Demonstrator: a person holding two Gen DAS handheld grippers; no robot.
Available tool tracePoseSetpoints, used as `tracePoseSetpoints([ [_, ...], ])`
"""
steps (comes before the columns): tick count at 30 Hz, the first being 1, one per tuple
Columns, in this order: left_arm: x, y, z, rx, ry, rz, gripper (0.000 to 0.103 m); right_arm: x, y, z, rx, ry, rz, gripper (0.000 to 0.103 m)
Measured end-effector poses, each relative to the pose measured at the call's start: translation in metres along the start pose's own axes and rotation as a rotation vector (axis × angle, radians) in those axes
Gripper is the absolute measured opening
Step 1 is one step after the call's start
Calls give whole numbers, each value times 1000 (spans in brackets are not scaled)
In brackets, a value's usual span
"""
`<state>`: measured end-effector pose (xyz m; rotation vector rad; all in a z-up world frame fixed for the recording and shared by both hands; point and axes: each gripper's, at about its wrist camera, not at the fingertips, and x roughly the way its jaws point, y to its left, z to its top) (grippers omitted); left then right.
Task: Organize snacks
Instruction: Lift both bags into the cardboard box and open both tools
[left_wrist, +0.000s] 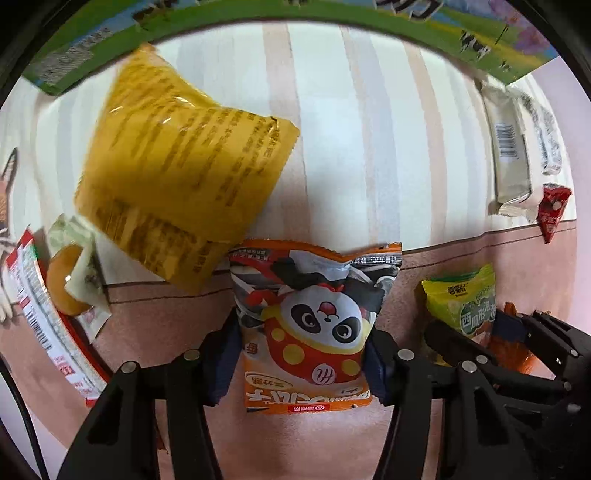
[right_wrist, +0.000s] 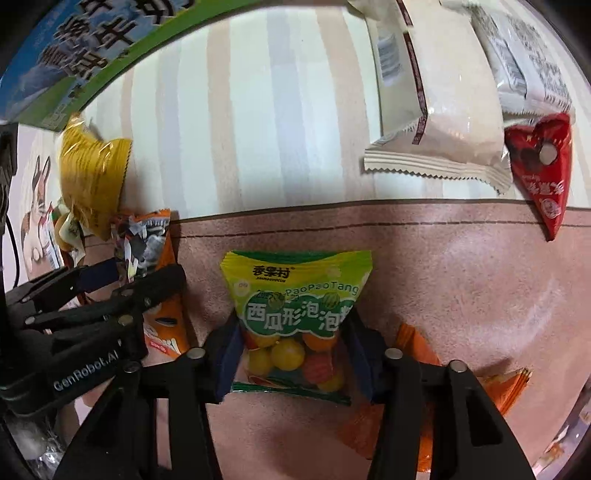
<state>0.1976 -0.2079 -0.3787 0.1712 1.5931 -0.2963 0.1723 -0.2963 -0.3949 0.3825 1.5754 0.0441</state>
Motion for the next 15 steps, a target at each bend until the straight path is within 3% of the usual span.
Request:
tracePoseSetpoints([
  [7,-28,10,-19,-33,-47,-49,52,-29,-12,-16,21,-34,76,51],
  [15,-133,7,-22,-39,-214,-171,52,-112,-1,-15,-8,-157,211,51],
])
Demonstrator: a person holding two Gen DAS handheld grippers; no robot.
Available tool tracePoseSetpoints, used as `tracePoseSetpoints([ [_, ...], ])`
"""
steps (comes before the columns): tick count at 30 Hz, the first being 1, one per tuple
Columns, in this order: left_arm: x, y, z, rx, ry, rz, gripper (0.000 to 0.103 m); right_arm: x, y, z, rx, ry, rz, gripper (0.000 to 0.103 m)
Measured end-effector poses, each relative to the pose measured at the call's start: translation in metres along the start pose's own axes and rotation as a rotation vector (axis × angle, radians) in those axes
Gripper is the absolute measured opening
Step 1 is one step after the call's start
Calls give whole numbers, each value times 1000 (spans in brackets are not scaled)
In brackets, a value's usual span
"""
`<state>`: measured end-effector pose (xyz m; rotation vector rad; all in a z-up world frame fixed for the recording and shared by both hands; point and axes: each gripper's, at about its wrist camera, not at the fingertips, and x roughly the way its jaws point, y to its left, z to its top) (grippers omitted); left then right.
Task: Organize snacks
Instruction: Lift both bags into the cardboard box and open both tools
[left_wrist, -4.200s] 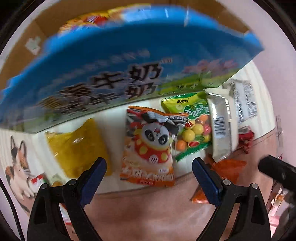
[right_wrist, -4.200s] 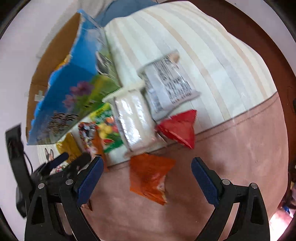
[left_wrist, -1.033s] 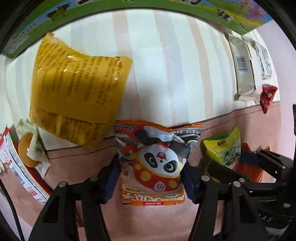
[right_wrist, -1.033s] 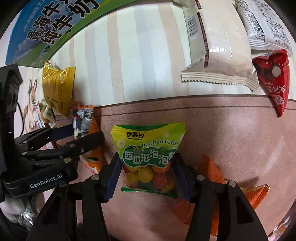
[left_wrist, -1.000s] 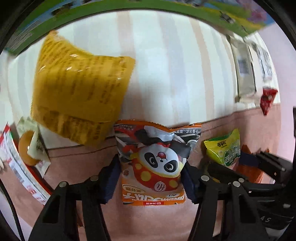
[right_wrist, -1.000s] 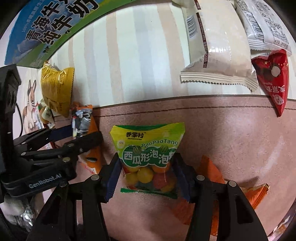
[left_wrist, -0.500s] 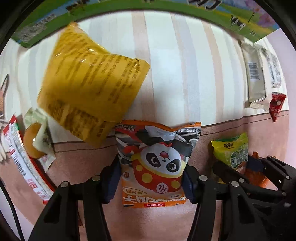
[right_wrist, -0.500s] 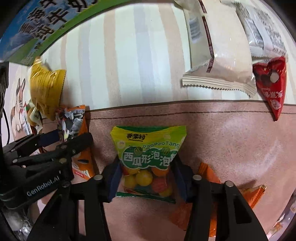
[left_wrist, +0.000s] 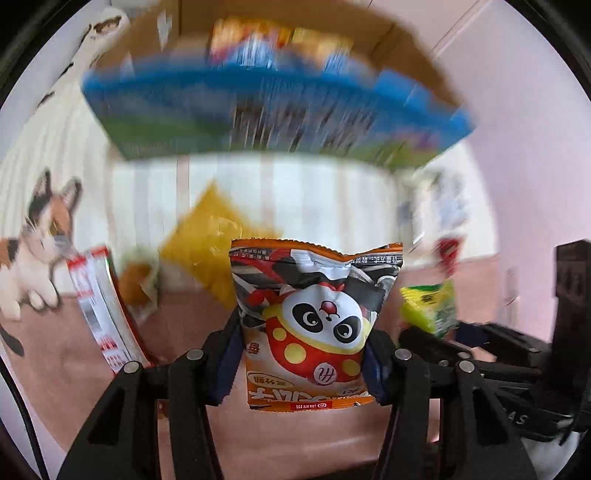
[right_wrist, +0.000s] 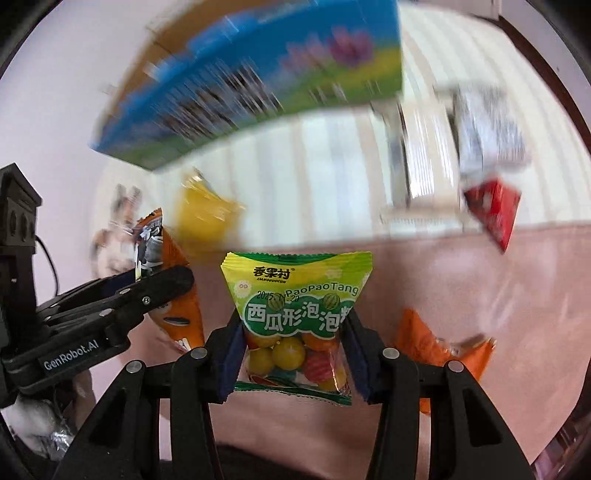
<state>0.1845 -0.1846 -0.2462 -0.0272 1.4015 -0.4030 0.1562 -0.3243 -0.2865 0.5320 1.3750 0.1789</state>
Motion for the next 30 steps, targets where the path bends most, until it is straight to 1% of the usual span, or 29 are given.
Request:
tracePoseSetpoints([
  [4,-62,-8,44,14,-108,-60,52,-56,23,32,-31,-113,75,51],
  [6,-79,-3,69,27,-141,-69,52,-82,29,57,-43,-160,108,51],
  [7,-88,0,79,37,-159,-61,53,-93,33,70,-48,-188,121,51],
  [8,-96,1,95,51,-181,-33,53,-102,36,83,-57,-211,123,51],
  [9,-102,6,107,63,-193,-15,53,-110,36,95,-68,-232,114,51],
  [11,-110,13,139,71,-227,37,53,-119,42,130,-88,-284,74,51],
  [12,-113,18,151,75,-231,52,53,-121,43,145,-92,-294,59,51],
  [14,-112,28,182,68,-233,94,53,-118,43,179,-98,-308,10,51],
  [15,-109,33,190,67,-229,104,53,-113,44,192,-101,-310,-20,51],
  [16,-105,39,205,62,-218,119,53,-108,43,208,-97,-306,-46,51],
  [17,-99,47,218,51,-208,134,53,-103,42,222,-95,-298,-62,51],
  [18,-92,53,223,45,-201,143,53,-94,40,239,-84,-286,-84,51],
  [19,-85,60,237,37,-186,150,53,-87,39,251,-80,-273,-99,51],
  [20,-79,65,243,28,-175,156,53,-80,37,263,-76,-262,-109,51],
  [24,-54,87,277,-13,-120,178,53,-53,34,300,-69,-228,-169,51],
  [27,-36,99,295,-25,-80,200,54,-37,33,315,-71,-210,-206,51],
  [30,-19,113,309,-63,-45,233,54,-21,31,327,-64,-183,-221,52],
])
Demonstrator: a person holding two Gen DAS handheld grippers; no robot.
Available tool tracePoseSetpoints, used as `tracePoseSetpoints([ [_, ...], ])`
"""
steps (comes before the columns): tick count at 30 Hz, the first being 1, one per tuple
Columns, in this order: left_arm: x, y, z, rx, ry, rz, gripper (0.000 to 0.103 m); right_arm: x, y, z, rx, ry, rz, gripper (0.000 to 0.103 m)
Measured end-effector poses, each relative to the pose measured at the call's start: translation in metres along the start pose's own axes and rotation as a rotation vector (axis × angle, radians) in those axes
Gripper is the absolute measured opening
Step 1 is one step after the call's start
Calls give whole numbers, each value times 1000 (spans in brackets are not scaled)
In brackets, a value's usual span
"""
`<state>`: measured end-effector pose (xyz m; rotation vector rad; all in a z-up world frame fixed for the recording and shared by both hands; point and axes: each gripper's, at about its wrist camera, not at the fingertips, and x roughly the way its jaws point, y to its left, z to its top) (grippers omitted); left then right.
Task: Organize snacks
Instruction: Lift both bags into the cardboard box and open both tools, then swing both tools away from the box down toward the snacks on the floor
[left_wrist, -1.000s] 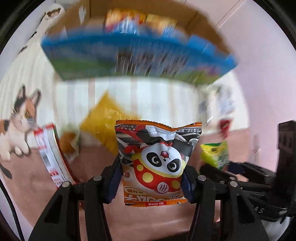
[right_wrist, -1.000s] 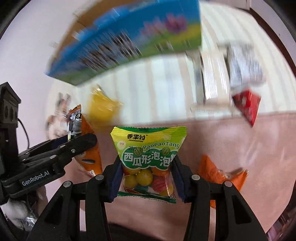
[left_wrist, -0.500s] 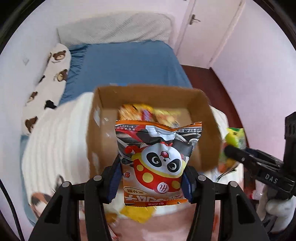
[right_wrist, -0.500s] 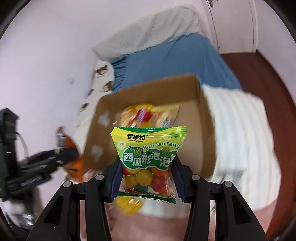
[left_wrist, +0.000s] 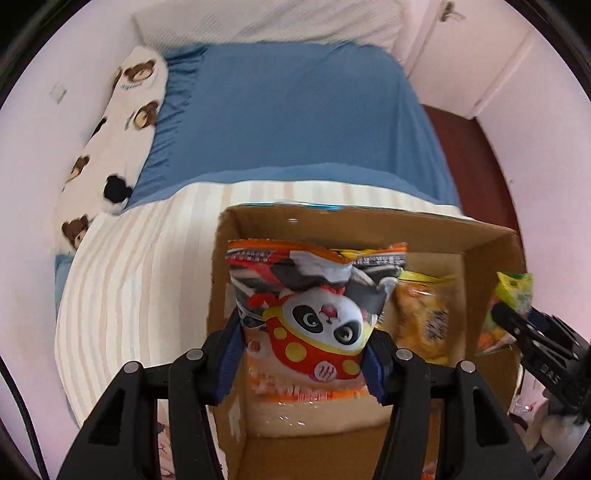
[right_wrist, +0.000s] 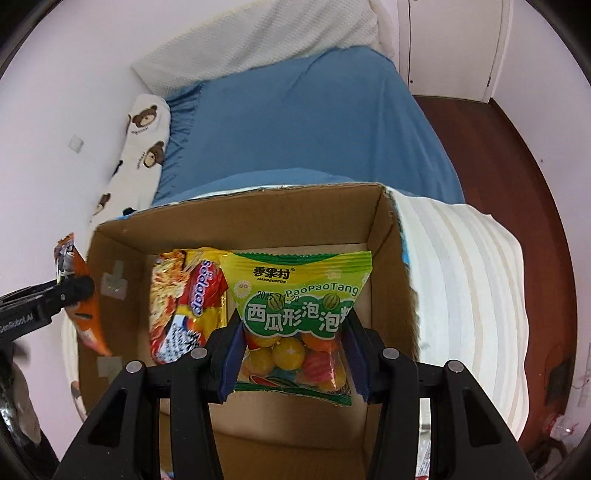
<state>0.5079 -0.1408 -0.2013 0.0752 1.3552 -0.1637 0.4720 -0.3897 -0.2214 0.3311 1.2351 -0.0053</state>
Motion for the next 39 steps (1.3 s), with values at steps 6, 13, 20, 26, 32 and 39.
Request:
tracePoseSetpoints([
  [6,15,8,6,-32,23,-8,77,10,2,6,-1,16,-29,75],
  [13,13,6,-7,-28,20,-10,77,3,6,-2,-28,15,-26,87],
  [20,-13,-1,-29,-16,-48,-26,77,-19,13,-20,-43,-23,-16,87],
  [26,-48,-16,-65,12,-134,-26,77,-51,15,-47,-47,-80,-7,87],
  [32,-82,-34,-106,48,-210,-36,77,-87,19,-80,-52,-143,7,87],
  [39,-118,-47,-150,69,-302,-22,77,-130,25,-121,-69,-209,31,87],
])
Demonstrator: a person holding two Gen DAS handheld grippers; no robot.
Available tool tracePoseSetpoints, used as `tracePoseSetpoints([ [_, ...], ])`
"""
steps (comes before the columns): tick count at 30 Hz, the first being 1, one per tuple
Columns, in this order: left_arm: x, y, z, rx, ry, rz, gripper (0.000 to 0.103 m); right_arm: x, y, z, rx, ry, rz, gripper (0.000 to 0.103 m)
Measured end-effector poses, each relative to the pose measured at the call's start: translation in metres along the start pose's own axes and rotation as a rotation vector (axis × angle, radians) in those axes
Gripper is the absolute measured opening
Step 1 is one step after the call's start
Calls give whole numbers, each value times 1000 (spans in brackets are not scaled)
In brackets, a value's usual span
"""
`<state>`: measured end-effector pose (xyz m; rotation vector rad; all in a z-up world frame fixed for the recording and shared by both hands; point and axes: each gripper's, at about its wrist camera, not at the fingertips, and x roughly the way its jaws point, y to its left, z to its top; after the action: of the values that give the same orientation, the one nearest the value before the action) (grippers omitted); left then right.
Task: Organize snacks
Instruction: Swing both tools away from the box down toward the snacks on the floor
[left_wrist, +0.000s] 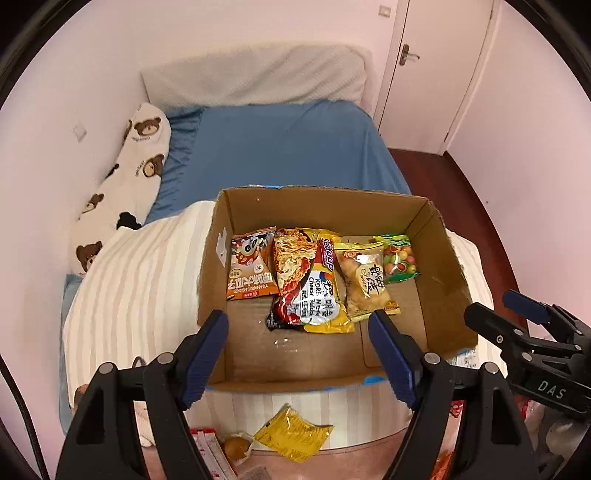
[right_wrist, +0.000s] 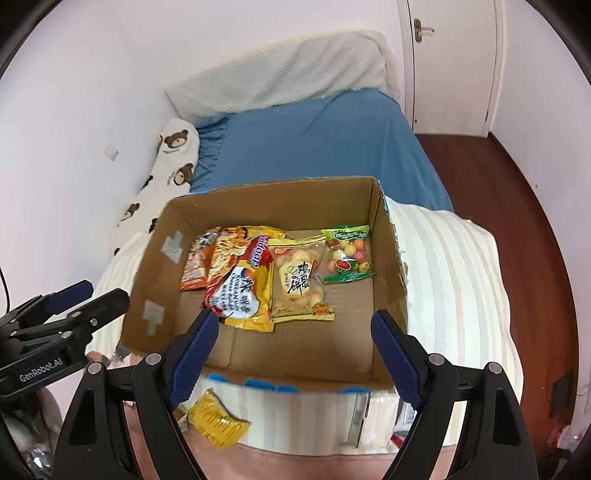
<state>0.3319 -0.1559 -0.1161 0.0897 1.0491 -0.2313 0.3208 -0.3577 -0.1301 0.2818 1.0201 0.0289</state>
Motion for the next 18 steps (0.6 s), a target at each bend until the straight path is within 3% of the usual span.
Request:
tracePoseSetpoints([
  [8,-33,1,-43,-43,-48,-7,77,-53,4,-37,-4,-89,30,87],
  [11,-34,7,-65,-77,-32,-3,77,-66,-3,-53,20,-101,37,88],
  [18,-8,29,-130,-124,100,34,77,-45,-43,-113,142,52,45,90],
])
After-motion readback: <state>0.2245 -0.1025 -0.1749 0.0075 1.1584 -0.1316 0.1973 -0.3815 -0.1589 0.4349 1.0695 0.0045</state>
